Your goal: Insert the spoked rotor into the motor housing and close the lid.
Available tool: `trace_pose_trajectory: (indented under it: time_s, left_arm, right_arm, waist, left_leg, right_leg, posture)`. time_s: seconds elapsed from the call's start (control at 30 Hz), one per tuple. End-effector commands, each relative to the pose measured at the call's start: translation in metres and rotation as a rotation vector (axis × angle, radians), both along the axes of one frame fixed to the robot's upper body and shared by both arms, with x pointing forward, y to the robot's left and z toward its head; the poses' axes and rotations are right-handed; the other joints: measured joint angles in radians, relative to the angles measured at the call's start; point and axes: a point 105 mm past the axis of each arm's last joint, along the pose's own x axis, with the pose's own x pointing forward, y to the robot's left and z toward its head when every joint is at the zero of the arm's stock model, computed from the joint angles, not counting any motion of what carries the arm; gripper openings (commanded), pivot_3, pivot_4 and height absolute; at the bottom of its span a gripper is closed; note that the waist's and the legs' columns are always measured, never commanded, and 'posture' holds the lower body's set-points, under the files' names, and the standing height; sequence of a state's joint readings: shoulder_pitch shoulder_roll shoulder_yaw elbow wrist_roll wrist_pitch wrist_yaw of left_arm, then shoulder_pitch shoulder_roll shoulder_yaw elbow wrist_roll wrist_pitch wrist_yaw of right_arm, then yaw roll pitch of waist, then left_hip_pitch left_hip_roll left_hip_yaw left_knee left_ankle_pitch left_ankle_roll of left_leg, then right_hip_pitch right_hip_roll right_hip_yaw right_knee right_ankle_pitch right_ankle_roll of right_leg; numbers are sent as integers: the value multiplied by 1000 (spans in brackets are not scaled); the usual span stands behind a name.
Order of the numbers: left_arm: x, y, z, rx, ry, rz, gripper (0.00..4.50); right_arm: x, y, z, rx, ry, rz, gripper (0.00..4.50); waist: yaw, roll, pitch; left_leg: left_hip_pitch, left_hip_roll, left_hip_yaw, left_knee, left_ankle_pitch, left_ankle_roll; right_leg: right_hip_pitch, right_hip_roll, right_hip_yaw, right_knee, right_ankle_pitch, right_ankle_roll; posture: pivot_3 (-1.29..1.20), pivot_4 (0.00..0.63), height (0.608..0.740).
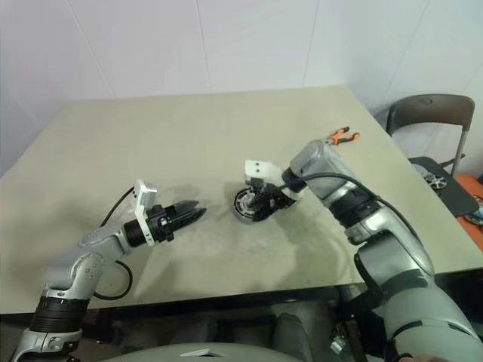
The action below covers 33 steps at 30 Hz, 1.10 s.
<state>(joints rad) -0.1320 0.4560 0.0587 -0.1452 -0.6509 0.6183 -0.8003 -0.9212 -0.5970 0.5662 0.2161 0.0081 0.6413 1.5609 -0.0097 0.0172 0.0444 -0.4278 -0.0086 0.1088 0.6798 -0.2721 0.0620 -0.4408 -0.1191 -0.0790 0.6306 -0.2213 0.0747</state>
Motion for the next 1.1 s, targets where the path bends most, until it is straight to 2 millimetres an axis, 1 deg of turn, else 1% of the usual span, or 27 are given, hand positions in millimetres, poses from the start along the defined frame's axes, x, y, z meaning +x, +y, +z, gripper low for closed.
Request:
trace_pose_trajectory:
  time_s: [0.03,0.1,0.13,0.2,0.3,0.43,0.53,0.77,0.93,1.0,1.1]
  left_arm:
    - [6,5,14,2,-56,0,2359]
    - [6,5,15,2,-56,-4,2359]
    - [7,5,16,2,-56,-6,2359]
    - [6,4,16,2,-56,-9,2359]
    - [5,1,15,0,-56,-12,2359]
    - [2,-1,13,-1,-56,-11,2359]
    - [0,-1,12,0,-54,-6,2359]
    - [-2,1,9,7,-45,5,2359]
    - [-4,0,8,8,-42,-3,2359]
    - [-4,1,8,9,-44,-1,2359]
    - [-3,1,9,10,-45,0,2359]
  right_arm:
    - [-16,6,34,59,-184,201,1711]
    - [-19,6,43,66,-263,268,1711]
    - [-14,3,42,41,-328,285,1711]
    - [-2,-5,34,-13,-449,313,1711]
    - [9,-13,21,-56,-527,346,1711]
    - [9,-19,1,-109,-548,418,1711]
    - [8,-23,-10,-132,-535,442,1711]
    - [14,-21,-16,-131,-543,432,1711]
    - [14,-27,-22,-157,-539,441,1711]
    - [12,-29,-28,-163,-530,449,1711]
    - [14,-32,-34,-179,-543,457,1085]
  waist:
    - [0,0,0]
    - [0,0,0]
    - [0,0,0]
    - [-1,0,0]
    - [1,0,0]
    - [0,0,0]
    - [-1,0,0]
    - [-1,0,0]
    - [0,0,0]
    - [0,0,0]
    - [0,0,0]
  left_leg:
    - [0,0,0,0,0,0]
    - [0,0,0,0,-1,1]
    - [0,0,0,0,0,1]
    - [2,0,0,0,-1,1]
    - [2,0,0,1,0,1]
    - [2,0,0,1,0,1]
    - [2,0,0,1,0,0]
    - [3,1,0,2,1,0]
    - [3,1,0,2,1,0]
    - [3,1,0,2,1,0]
    - [3,1,0,2,1,0]
  right_leg:
    - [0,0,0,0,0,0]
    - [0,0,-1,-1,0,0]
    - [0,0,-2,-1,0,0]
    - [1,0,-2,-1,-1,-1]
    - [1,0,-3,-1,-1,-1]
    - [4,0,-3,-1,0,-1]
    - [4,1,-3,-1,0,-1]
    - [5,1,-3,0,-1,-1]
    - [5,1,-3,0,-1,-1]
    - [5,1,-3,0,-1,-1]
    - [6,1,-3,0,-1,-1]
  posture:
    - [0,0,740]
    - [0,0,740]
    - [0,0,740]
    - [0,0,740]
    - [0,0,740]
    - [0,0,740]
    - [0,0,740]
    - [0,0,740]
    - [0,0,740]
    - [0,0,740]
    - [0,0,740]
